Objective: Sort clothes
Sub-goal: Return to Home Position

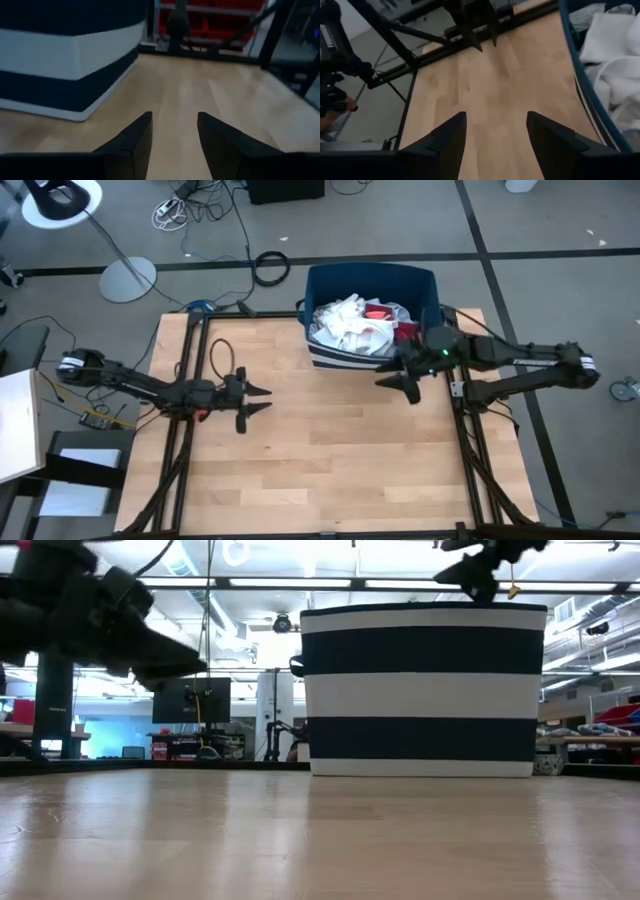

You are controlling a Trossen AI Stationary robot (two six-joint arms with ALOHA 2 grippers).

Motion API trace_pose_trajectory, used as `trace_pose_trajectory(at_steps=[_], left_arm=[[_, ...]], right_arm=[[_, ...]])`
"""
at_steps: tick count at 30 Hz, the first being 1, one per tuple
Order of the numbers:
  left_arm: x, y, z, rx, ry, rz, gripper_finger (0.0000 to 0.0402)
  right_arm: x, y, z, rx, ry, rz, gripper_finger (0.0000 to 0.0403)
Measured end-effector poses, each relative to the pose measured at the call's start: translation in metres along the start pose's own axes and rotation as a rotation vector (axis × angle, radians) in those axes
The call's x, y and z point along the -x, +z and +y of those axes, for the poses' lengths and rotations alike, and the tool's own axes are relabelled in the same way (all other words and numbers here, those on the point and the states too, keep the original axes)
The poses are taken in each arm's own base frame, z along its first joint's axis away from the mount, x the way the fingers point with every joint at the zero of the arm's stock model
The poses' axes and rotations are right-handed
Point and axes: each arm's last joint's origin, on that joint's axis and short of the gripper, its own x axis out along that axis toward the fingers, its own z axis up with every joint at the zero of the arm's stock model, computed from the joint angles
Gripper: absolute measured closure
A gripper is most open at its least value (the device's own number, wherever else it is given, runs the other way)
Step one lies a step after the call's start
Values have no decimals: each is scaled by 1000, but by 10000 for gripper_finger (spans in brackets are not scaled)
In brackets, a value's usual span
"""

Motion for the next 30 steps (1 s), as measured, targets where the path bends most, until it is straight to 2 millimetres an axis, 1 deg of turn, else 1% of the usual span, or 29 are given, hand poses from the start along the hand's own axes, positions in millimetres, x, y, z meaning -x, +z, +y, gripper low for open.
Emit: trace_pose_trajectory(at_steps=[1,6,9,11,13,18,21,25,30], left_arm=[[4,-4,2,16,3,-17,238],[5,-1,4,2,7,-49,238],[5,-1,6,0,19,-47,238],[5,-1,6,1,22,-46,238],[5,-2,6,0,22,-38,238],[5,-4,7,12,24,-18,238],[5,-5,7,15,27,1,238],[5,-5,7,15,27,1,238],[5,-6,7,14,27,4,238]], right_arm=[[2,-5,2,10,-4,-20,191],[11,-33,9,88,27,-121,191],[13,-46,10,123,57,-159,190],[16,-53,11,178,74,-167,191],[20,-53,12,218,80,-191,191],[40,-39,18,294,116,-298,190],[45,-38,20,310,143,-304,191],[45,-43,23,297,185,-256,192],[47,-49,36,307,248,-240,190]])
